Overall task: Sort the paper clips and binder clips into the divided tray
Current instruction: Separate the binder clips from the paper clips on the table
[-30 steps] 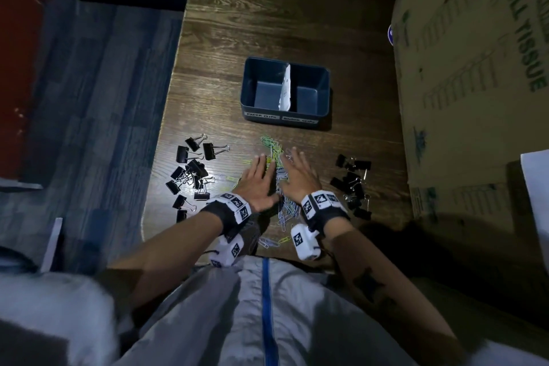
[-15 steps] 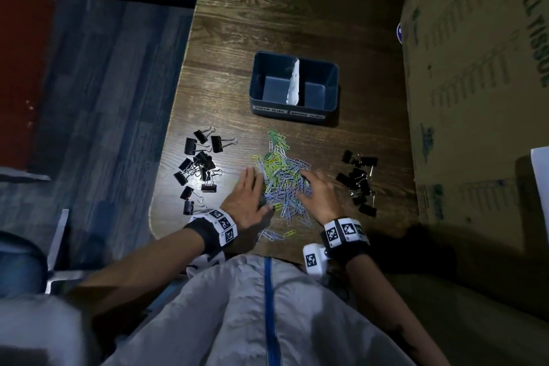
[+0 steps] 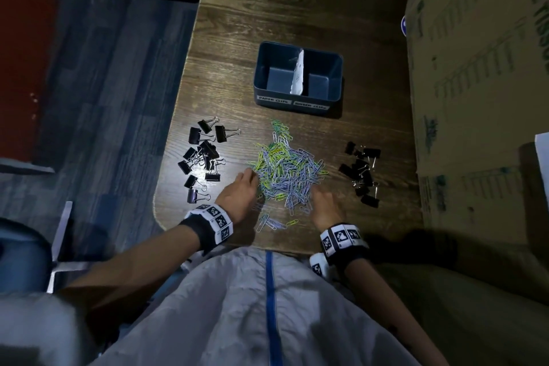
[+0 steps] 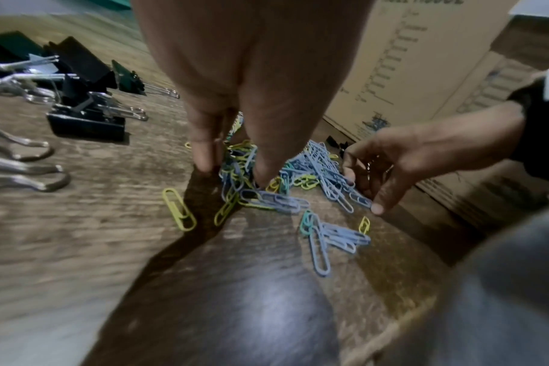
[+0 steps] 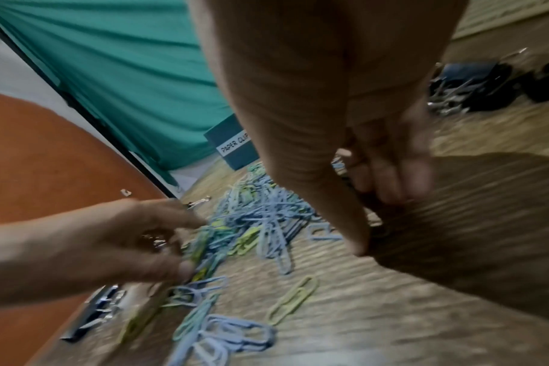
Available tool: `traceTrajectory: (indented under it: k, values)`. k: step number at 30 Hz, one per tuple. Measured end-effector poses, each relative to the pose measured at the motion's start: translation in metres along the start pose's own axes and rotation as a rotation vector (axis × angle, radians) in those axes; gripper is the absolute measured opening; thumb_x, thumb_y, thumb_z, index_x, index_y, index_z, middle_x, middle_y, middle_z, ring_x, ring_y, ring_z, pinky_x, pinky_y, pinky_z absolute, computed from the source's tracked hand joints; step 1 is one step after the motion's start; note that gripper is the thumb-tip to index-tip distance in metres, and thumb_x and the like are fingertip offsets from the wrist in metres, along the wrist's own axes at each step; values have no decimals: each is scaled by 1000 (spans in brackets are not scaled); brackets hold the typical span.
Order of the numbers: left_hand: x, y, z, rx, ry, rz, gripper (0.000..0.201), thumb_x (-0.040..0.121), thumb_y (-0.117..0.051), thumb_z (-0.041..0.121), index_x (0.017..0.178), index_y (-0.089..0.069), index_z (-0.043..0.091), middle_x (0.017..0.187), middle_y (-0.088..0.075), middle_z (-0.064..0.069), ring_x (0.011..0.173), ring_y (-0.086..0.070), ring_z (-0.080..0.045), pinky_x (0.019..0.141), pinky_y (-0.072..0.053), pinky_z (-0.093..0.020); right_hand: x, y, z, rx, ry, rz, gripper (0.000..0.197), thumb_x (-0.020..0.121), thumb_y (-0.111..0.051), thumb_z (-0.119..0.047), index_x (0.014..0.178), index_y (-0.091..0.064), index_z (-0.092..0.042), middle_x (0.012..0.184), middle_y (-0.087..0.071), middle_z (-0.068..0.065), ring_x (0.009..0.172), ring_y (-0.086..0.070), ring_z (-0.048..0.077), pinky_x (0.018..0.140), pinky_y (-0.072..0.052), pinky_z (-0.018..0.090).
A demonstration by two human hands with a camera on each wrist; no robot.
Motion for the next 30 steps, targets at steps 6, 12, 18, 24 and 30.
traceTrajectory:
  k: [6, 12, 18, 24, 30]
  values:
    - [-9, 27, -15, -190, -87, 137, 50, 88, -66, 17, 134, -45, 12, 132, -41, -7, 78, -57, -16, 71, -55, -29, -7, 14, -2, 31, 97, 97, 38, 80, -70, -11, 110, -52, -26, 118, -59, 7, 101, -63, 34, 80, -55, 45]
    - [-43, -1, -45, 155, -152, -46, 50, 86, -57, 59, 113, -46, 18, 104, -54, -2, 77, -59, -20, 59, -43, -30, -16, -4, -12, 42, 211, -242, 32, 72, -85, -40, 78, -61, -20, 89, -64, 3, 83, -63, 25, 75, -56, 40]
    - [-23, -7, -20, -42, -165, -142, 31, 90, -62, 40, 102, -46, 17, 87, -56, 0, 70, -53, -21, 62, -33, -27, -12, -20, -52, -131, 379, -233, 48, 76, -77, -57, 92, -62, -14, 91, -67, 13, 86, -66, 31, 73, -53, 37]
    - [-2, 0, 7, -193, -128, 29, 12, 94, -57, 19, 98, -50, 12, 72, -49, 4, 63, -51, -22, 55, -38, -29, -4, -2, -64, -109, 359, -16, 30, 98, -59, -38, 100, -62, -8, 91, -64, 14, 88, -65, 32, 76, -49, 37]
    - [-21, 5, 4, -166, -367, 144, 26, 98, -39, 44, 103, -45, 19, 90, -59, -3, 59, -52, -14, 52, -46, -26, -6, 9, -34, 43, 283, 69, 23, 93, -65, -36, 78, -55, -21, 75, -64, 3, 69, -63, 26, 67, -57, 37]
Point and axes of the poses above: each hand's wrist, its own x-axis towards the middle knuckle, its own y-axis out of the back of the hand, z = x × y, the point moved 6 cm from there along x, towards the middle knuckle
